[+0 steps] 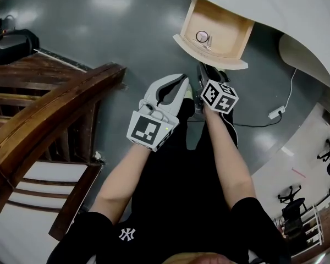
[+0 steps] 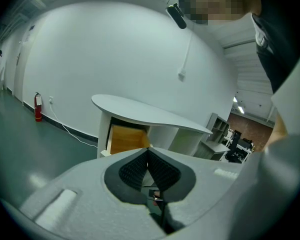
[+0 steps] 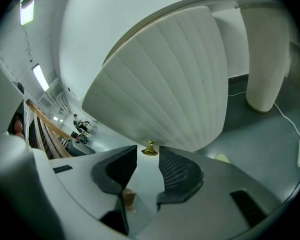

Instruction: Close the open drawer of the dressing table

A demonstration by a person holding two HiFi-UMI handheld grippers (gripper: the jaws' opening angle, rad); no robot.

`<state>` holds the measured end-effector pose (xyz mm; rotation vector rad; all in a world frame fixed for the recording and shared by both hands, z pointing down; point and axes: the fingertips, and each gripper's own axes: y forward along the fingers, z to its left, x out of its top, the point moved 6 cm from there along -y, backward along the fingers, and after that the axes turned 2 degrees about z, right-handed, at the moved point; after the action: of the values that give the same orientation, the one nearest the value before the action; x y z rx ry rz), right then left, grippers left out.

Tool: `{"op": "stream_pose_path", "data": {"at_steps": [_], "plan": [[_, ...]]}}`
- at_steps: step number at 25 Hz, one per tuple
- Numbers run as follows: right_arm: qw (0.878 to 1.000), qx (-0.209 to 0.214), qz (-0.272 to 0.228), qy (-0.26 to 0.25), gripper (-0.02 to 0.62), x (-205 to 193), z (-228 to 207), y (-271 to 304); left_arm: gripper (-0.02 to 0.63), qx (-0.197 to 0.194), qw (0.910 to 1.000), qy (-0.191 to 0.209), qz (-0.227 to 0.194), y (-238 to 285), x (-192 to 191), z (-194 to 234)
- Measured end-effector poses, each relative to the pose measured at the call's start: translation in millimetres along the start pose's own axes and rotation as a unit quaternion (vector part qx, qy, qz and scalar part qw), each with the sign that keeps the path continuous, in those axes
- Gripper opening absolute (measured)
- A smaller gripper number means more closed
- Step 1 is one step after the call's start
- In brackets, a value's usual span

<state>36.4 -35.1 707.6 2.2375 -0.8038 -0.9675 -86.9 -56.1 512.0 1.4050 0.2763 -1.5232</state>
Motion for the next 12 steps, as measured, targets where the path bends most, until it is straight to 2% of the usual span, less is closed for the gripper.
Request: {"op": "stream_pose_path", "data": {"at_steps": [3, 5, 12], "plan": [[1.000, 0.000, -0.005, -0.001, 0.139, 0.9, -2.5, 8.2, 0.009, 0.000, 1.0000, -0.001, -0.001, 1.9, -4.1, 2.7], [1.000, -0.002, -0.010, -0.014, 0.120, 3.5, -1.2, 9.3, 0.009, -0.001, 1.0000, -0.001, -0.001, 4.1, -6.6, 3.5], [0.999, -0.006, -0.024, -0.046, 0.117, 15.5, 2.0, 9.7, 0.009, -0.005, 0.9999, -0.001, -0.014, 17.5, -6.8, 10.4]]}}
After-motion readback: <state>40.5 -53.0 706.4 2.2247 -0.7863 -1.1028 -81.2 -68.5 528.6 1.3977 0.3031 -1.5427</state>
